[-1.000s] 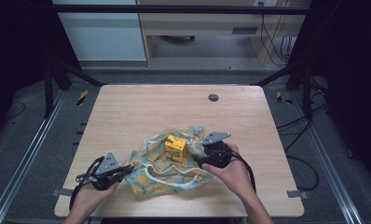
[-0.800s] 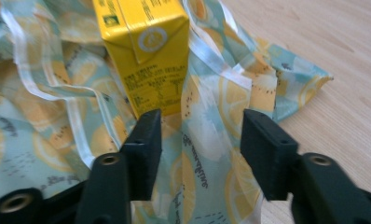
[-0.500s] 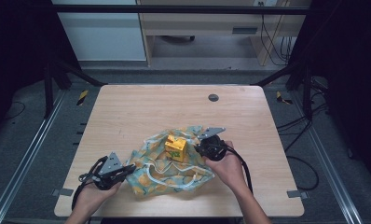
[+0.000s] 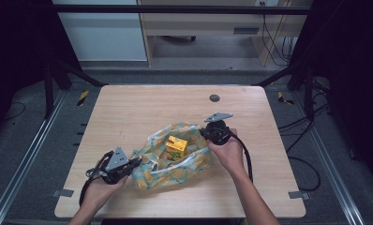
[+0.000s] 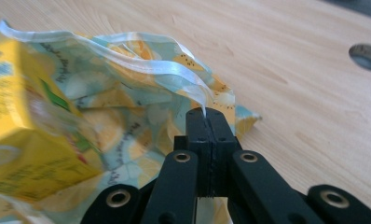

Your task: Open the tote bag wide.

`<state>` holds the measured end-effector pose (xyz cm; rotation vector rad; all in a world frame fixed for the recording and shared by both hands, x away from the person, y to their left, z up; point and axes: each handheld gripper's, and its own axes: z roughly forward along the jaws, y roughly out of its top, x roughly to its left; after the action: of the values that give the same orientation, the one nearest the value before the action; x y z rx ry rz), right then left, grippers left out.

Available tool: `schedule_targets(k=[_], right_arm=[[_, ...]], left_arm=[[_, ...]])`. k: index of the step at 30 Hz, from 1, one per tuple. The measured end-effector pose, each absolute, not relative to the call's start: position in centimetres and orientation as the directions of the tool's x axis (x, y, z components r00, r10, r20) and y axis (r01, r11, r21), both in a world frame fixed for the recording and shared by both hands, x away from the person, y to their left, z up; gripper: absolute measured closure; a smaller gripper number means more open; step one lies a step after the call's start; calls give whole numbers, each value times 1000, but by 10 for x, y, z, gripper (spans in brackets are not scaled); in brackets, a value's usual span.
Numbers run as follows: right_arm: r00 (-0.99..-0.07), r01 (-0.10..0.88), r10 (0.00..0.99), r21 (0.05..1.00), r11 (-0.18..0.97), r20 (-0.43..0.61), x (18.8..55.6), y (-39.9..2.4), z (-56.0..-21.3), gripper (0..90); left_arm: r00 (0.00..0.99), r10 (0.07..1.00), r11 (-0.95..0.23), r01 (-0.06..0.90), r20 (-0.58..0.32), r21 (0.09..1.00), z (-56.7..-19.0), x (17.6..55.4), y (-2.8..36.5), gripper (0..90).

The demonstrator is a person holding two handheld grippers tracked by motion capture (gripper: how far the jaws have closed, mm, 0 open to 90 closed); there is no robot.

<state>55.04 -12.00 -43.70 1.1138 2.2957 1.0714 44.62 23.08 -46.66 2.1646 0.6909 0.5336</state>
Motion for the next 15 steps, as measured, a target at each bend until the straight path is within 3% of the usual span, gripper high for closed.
schedule_targets(k=[6, 15], right_arm=[[-603, 553, 797, 729, 403, 16, 555, -122, -459, 900], [-605, 567, 796, 709, 420, 12, 559, -120, -468, 897]], left_arm=[[768, 627, -584, 353, 130, 731, -480, 450, 228, 886], [779, 608, -625, 354, 150, 696, -487, 448, 223, 884]])
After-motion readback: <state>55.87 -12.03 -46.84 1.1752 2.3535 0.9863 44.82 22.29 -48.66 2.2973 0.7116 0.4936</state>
